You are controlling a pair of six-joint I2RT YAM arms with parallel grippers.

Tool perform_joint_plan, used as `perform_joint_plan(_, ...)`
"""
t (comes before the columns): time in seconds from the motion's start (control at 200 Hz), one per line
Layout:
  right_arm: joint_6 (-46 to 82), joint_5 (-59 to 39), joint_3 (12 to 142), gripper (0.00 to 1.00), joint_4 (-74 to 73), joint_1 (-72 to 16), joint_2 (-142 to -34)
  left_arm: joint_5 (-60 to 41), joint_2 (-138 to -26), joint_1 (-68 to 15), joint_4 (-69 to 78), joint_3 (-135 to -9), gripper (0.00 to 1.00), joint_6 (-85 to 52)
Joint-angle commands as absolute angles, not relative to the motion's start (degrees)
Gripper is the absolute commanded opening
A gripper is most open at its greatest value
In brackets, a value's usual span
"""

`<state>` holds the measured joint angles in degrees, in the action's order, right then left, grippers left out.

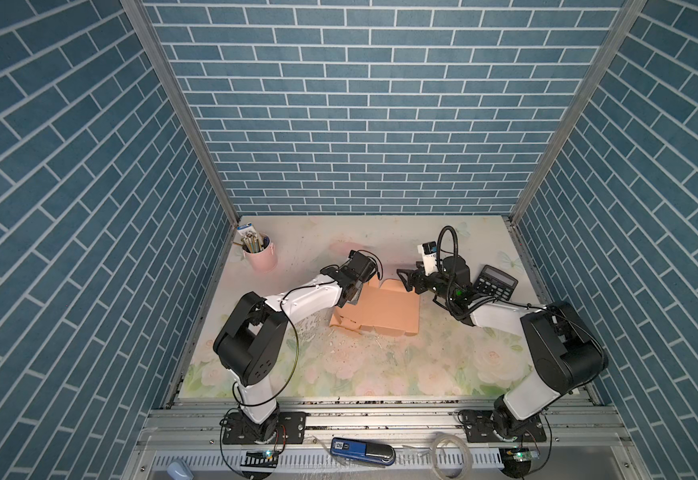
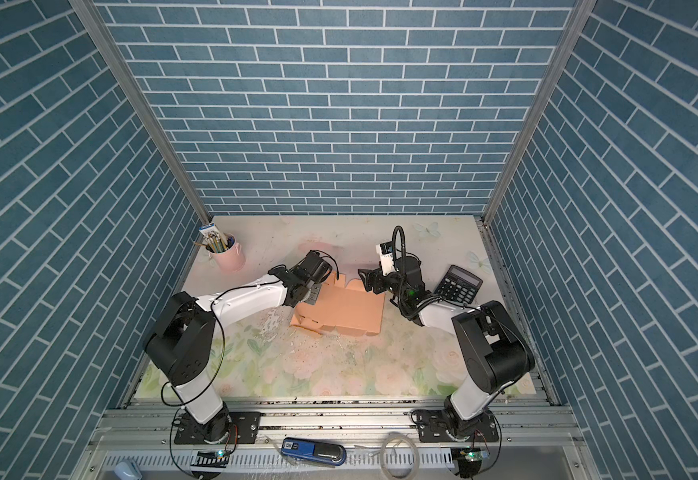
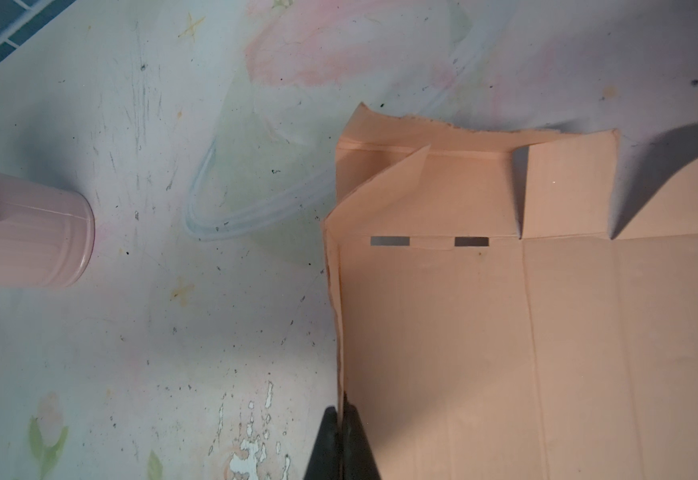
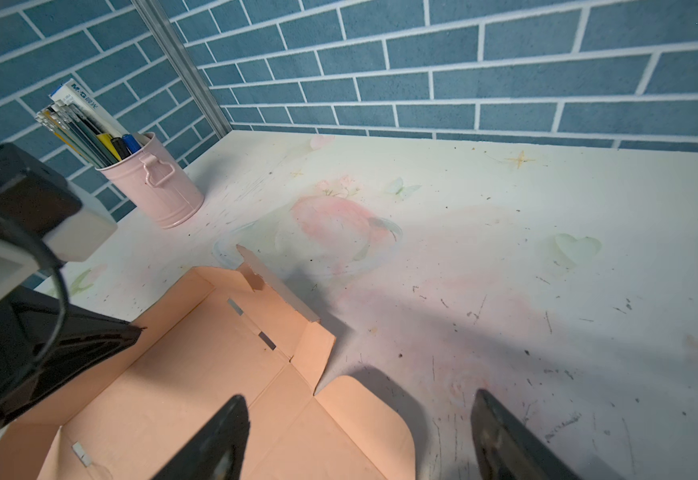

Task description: Fold the paper box

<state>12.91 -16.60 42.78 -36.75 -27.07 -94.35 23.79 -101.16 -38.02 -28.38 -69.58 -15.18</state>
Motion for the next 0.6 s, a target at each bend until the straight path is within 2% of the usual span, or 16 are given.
perform_joint_plan(0.0, 9.6, -20.2, 43.6, 0.84, -39.4, -26.8, -96.9, 22.9, -100.2, -38.3, -27.6, -69.2, 0.08, -13.3)
perform_joint_plan(0.455, 2.5, -28.7, 53.3, 0.83, -36.5, -26.6, -107.5, 19.7, -100.4, -38.0, -25.0, -69.4, 0.08, -7.6)
perform_joint_plan(0.59, 2.3, -29.5, 58.2, 0.79, -32.6, -26.6, -110.2, 18.9, -100.5, -38.0, -25.3, -70.4, 0.07, -6.3)
